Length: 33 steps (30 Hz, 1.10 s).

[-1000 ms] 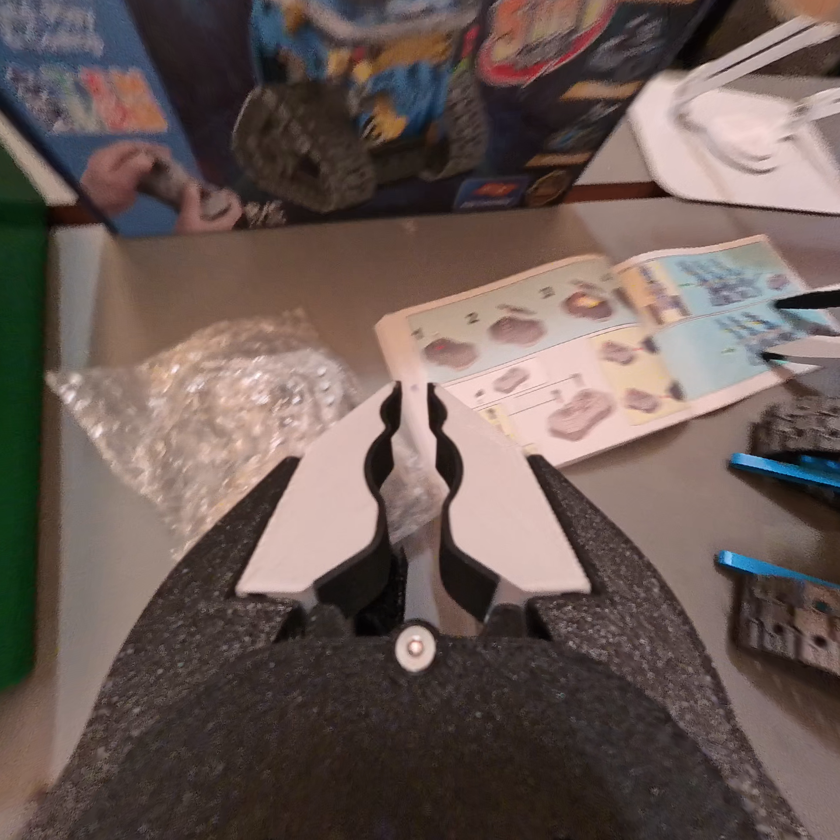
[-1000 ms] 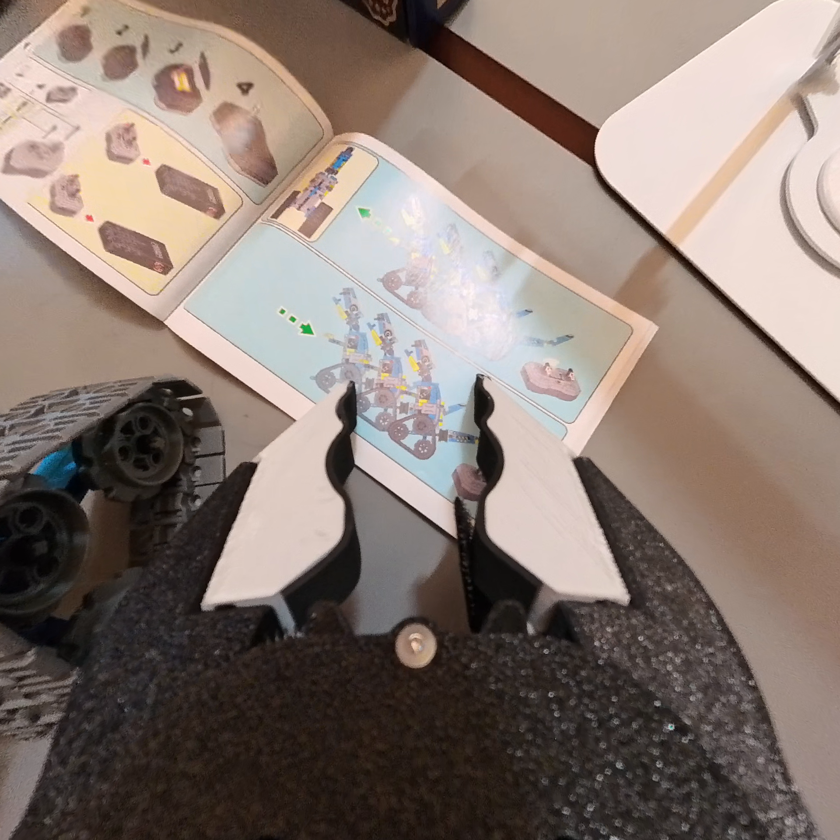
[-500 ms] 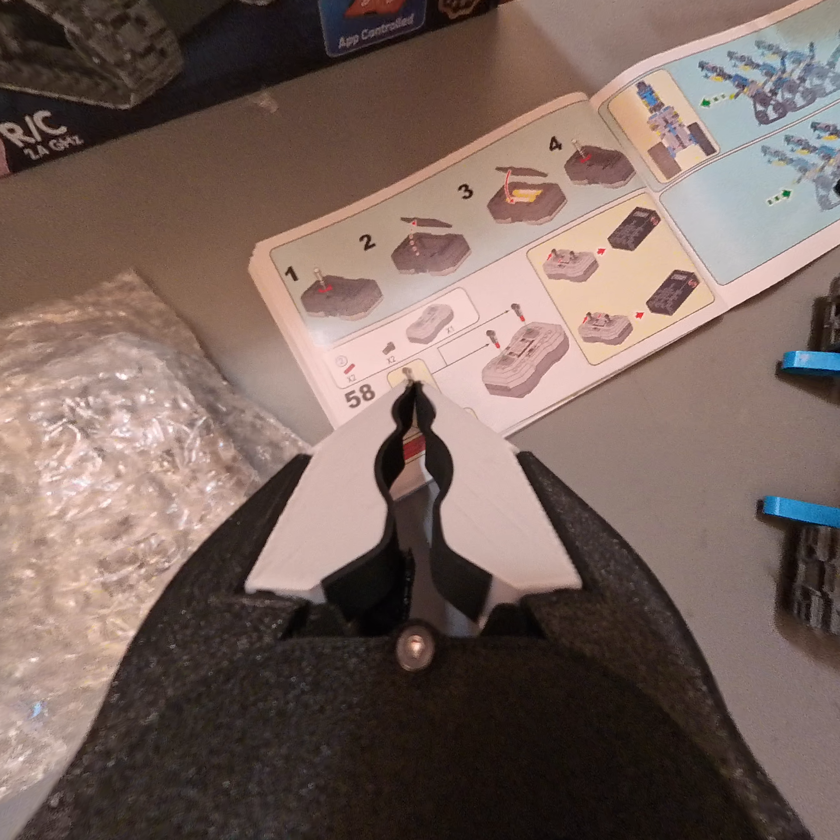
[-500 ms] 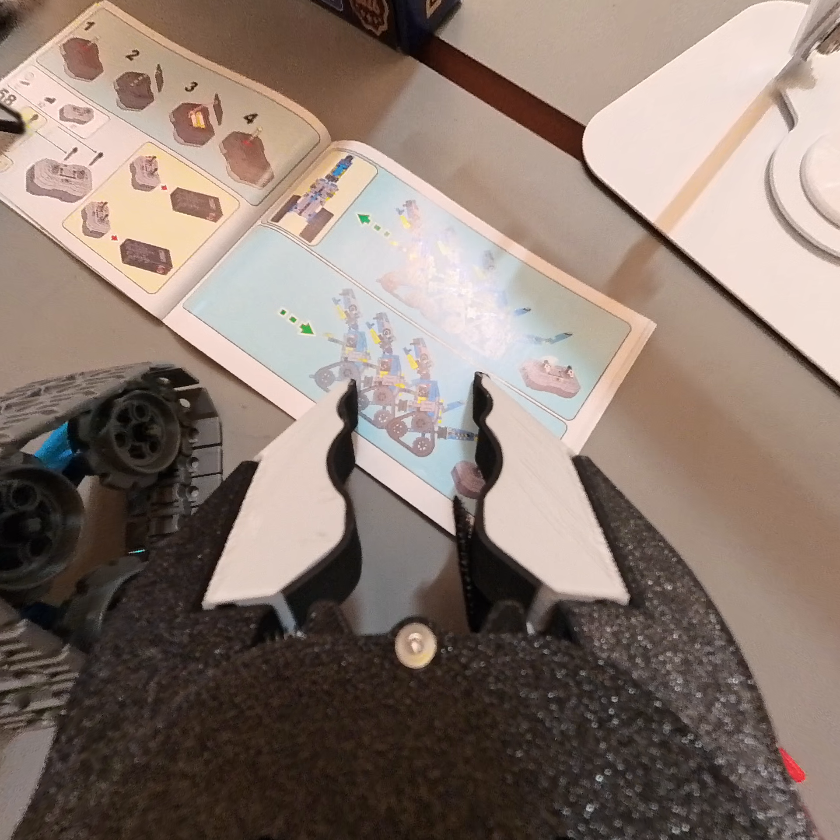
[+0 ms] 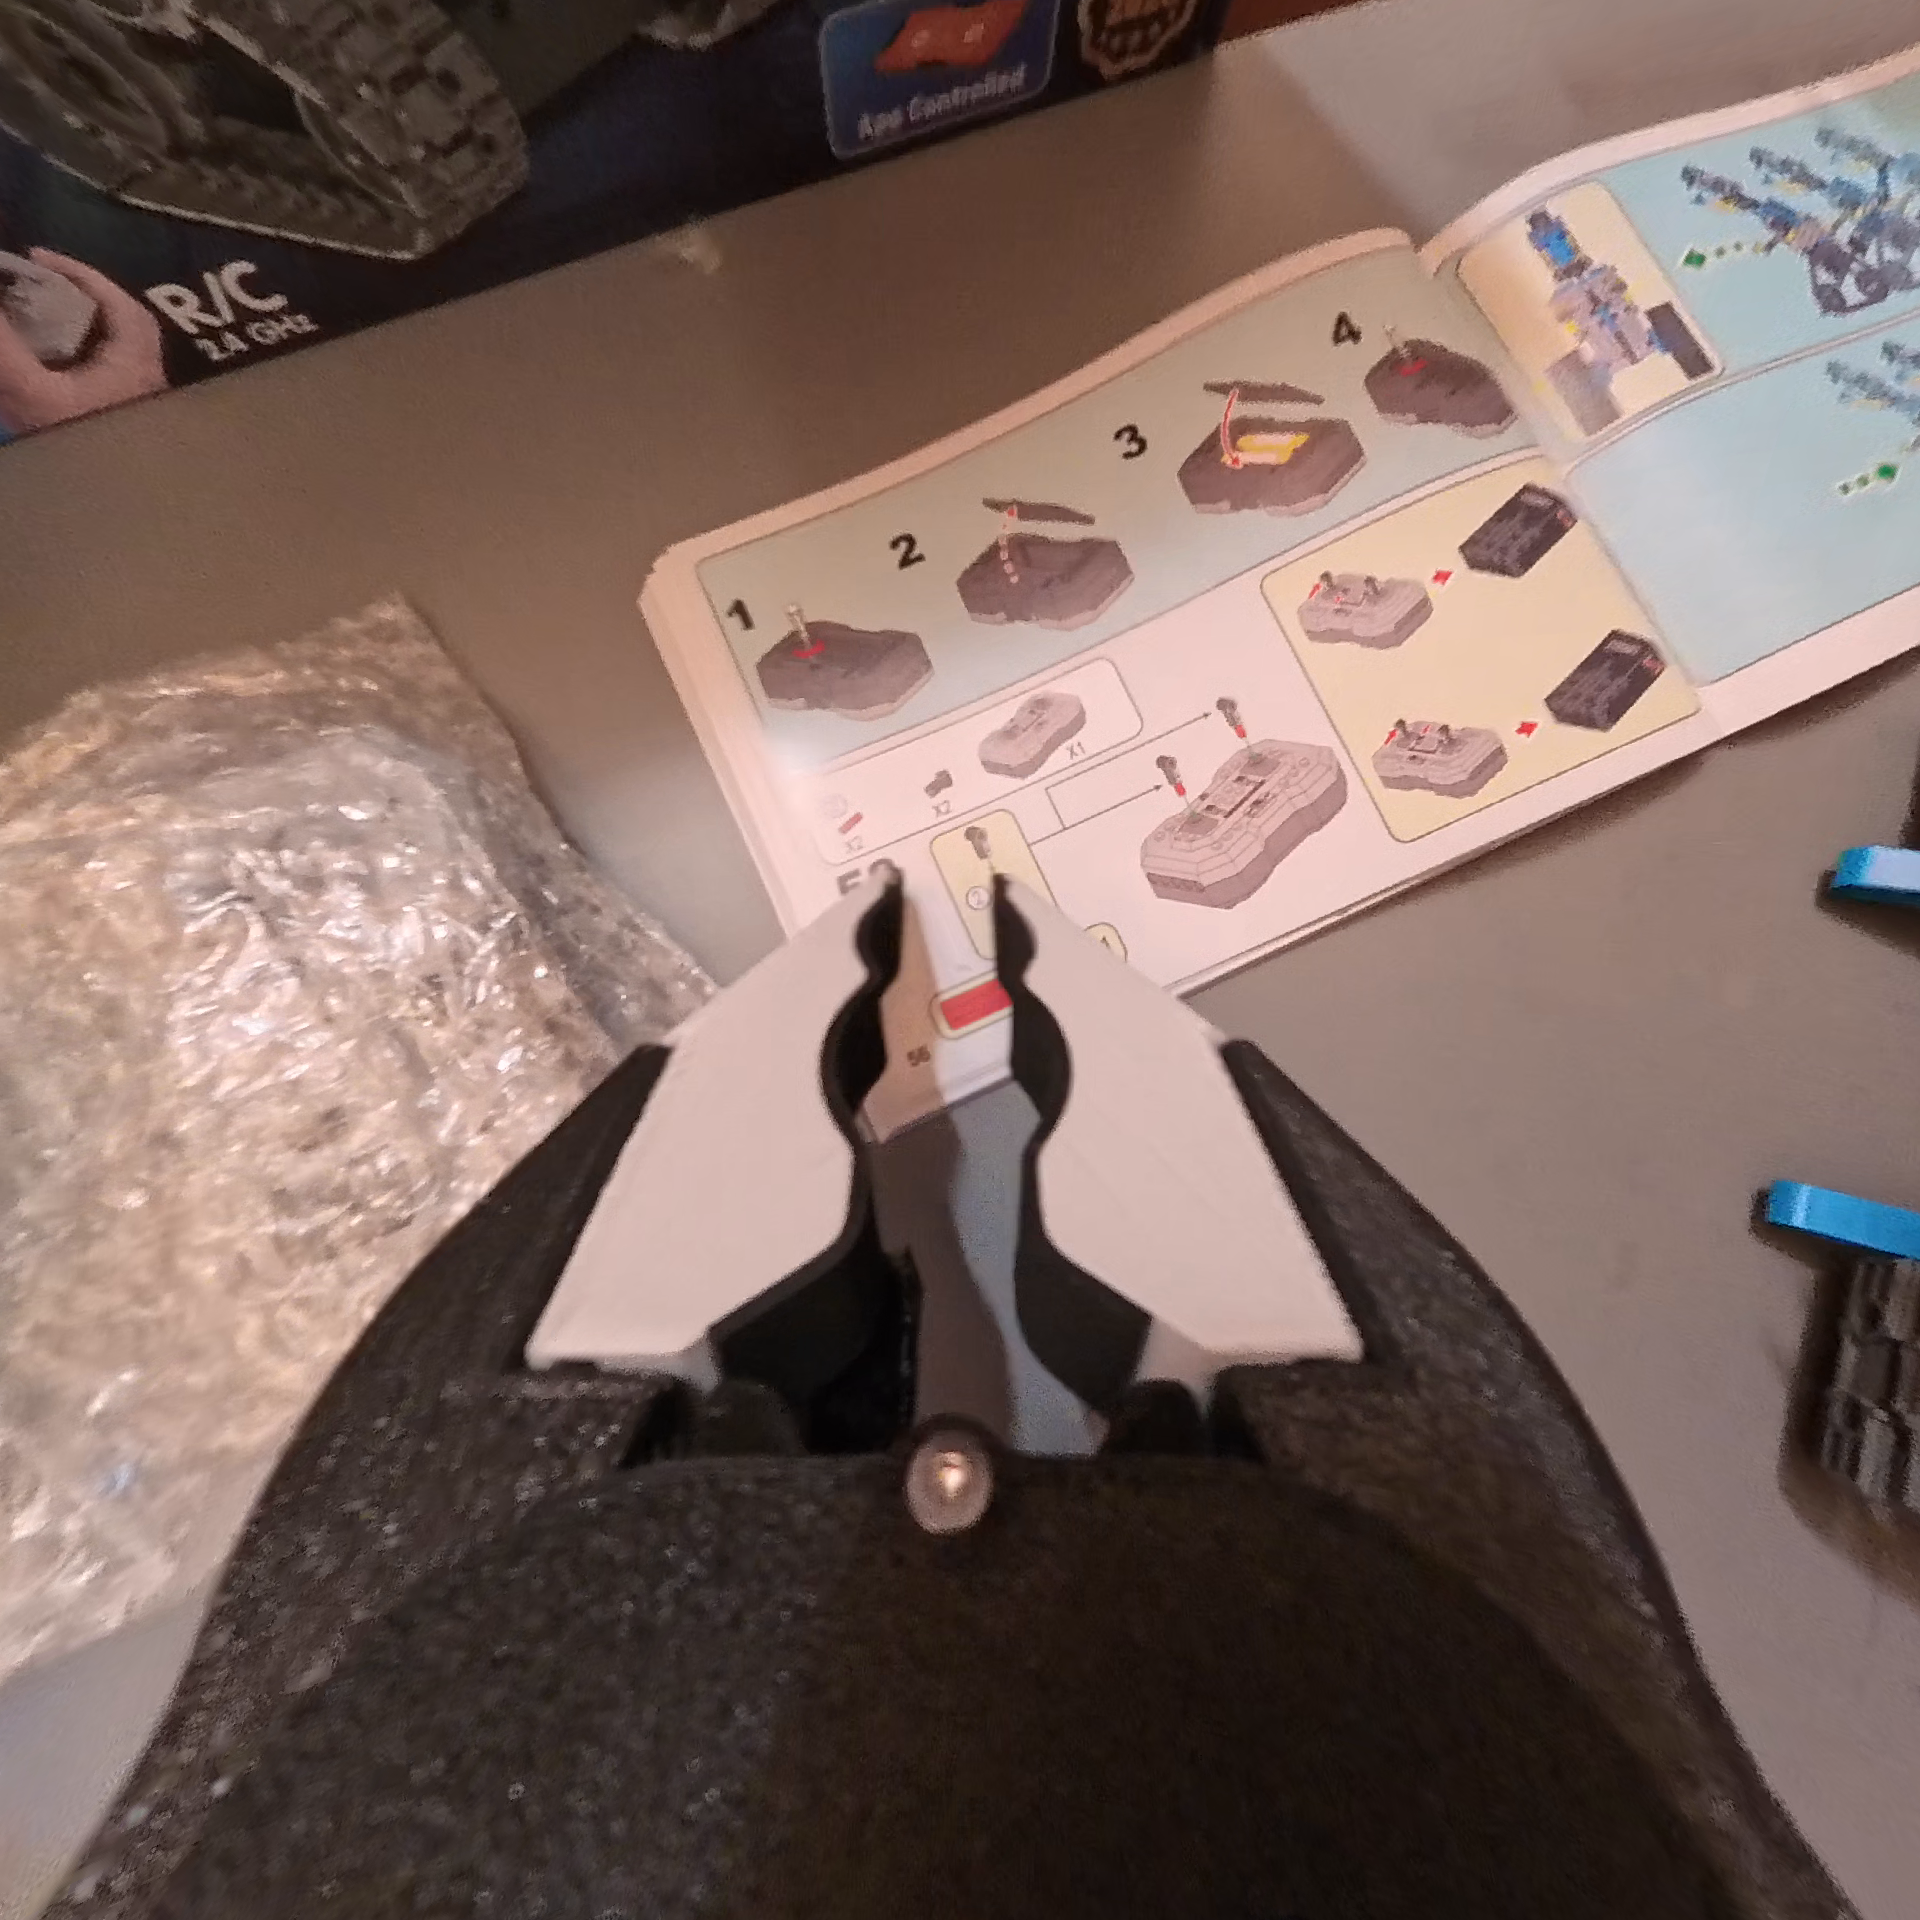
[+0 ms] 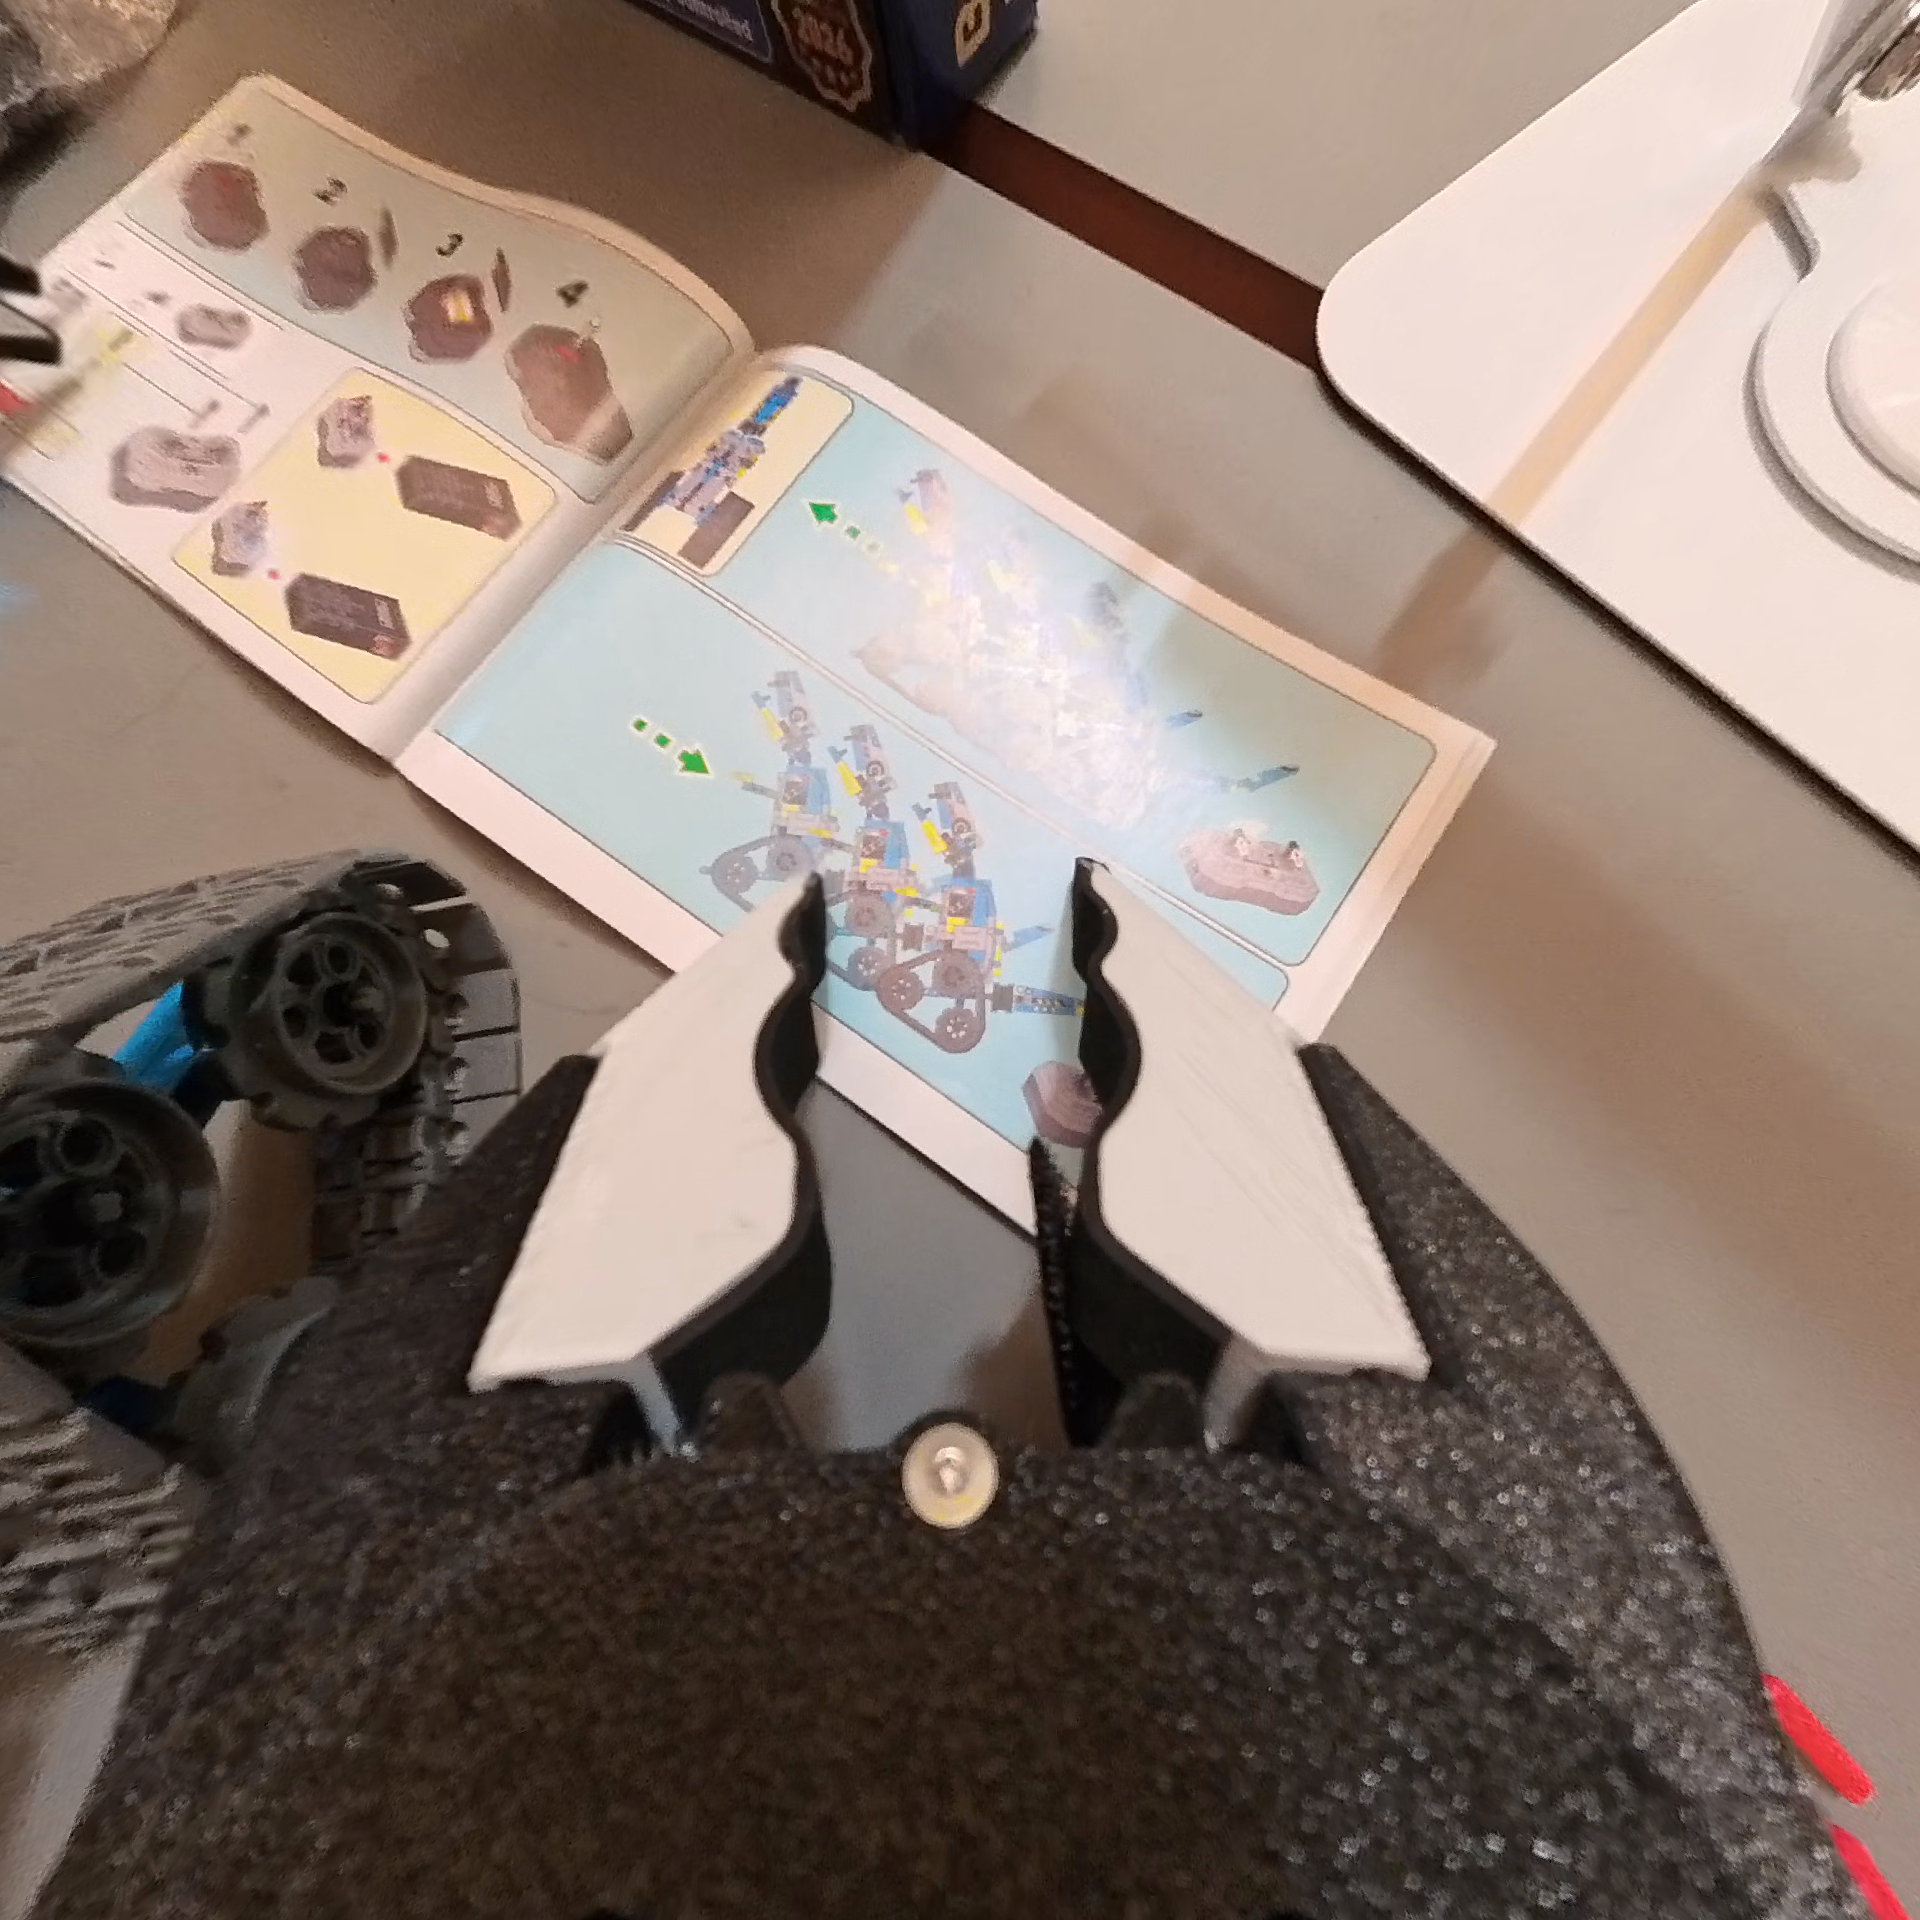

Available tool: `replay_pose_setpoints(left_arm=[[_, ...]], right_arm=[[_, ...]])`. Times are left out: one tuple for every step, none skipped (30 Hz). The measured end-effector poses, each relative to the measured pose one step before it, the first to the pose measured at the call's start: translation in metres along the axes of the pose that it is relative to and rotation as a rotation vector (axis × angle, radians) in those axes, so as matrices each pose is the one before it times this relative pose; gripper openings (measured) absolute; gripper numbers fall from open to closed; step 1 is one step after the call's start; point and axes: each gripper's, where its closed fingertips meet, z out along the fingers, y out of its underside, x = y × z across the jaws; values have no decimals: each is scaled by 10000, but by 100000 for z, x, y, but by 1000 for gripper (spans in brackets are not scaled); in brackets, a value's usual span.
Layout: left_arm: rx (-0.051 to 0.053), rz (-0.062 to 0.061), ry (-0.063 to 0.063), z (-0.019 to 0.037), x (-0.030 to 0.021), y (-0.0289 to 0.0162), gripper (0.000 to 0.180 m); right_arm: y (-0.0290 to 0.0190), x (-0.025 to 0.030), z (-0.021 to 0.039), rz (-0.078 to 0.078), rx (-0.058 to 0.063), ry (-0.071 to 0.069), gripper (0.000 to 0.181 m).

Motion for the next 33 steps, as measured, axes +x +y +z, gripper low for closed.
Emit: replay_pose_setpoints(left_arm=[[261,-156,31,-793,57,-426,24],[294,-241,230,-1029,351,-403,26],[284,-284,442,-1215,665,-293,26],[218,-268,409,-1320,623,-48,26],[120,-212,170,-1390,242,242,26],[86,-95,33,-1467,-30,445,26],[78,11,-39,-1535,-219,605,27],[42,18,-171,-1558,-564,811,27],[46,-41,-271,-1543,-933,891,27],[125,-114,-295,-1460,-1198,842,28],[218,-191,-273,-1213,-1364,692,28],[194,-268,-168,-842,-1367,535,29],[4,-328,-8,-387,-1193,437,31],[-165,-334,103,61,-967,261,37],[-110,-262,106,423,-819,-135,45],[62,-119,85,661,-609,-565,52],[152,45,94,850,-351,-813,56],[122,160,4,1028,-341,-818,58],[9,186,-123,1156,-467,-603,58],[-104,155,-56,1190,-337,-340,58],[-247,109,-34,1113,-289,0,57],[-354,63,-114,953,-390,247,55],[-153,94,155,663,64,53,53],[55,6,388,265,425,-193,42],[0,-102,119,-10,103,-153,29],[-22,119,-71,-184,-49,-164,25],[114,374,-68,-375,109,-318,17],[234,374,-67,-577,193,-439,6],[132,202,83,-622,388,-291,3],[31,128,229,-646,656,-133,2],[87,213,204,-754,777,-190,2],[106,324,191,-897,973,-242,2],[73,347,280,-1078,1288,-241,1]], right_arm=[[-70,-147,-145,151,9,-224,49],[-207,-70,-384,161,8,-198,50],[-572,-161,-783,153,163,-203,51],[-930,-341,-1194,94,338,-232,51],[-1180,-441,-1488,-1,431,-188,51],[-1259,-305,-1674,-94,433,3,53],[-1272,-167,-1819,-157,408,175,55],[-1267,-246,-1939,-204,367,174,55],[-1320,-351,-2034,-204,378,150,55],[-1430,-307,-2078,-123,425,225,54],[-1459,-347,-2063,-33,425,244,52],[-1449,-686,-1958,-12,396,107,52],[-1388,-1089,-1773,-25,377,-36,52],[-1292,-1330,-1541,-38,328,-65,52],[-1182,-1552,-1240,-55,295,-70,52],[-1057,-1968,-910,-84,292,-207,52],[-881,-2434,-542,-84,277,-386,51],[-567,-2791,-132,-34,208,-546,51],[-116,-3006,292,12,71,-667,51],[331,-2980,703,94,-68,-695,50],[754,-2807,981,115,-187,-674,51],[1128,-2487,1172,-4,-290,-595,52],[1334,-1904,1266,-72,-291,-377,52],[1542,-1307,1345,-62,-330,-161,51],[1823,-878,1380,-76,-491,-32,51],[1798,-719,1405,-139,-490,-27,51],[1592,-734,1409,-162,-376,-127,50],[1458,-631,1427,-125,-377,-159,49],[1302,-455,1409,-136,-398,-133,49],[948,-325,1352,-98,-256,-146,49],[558,-166,1275,12,-95,-145,49],[396,156,1159,58,-90,-9,51],[130,493,1029,94,-5,163,55]])
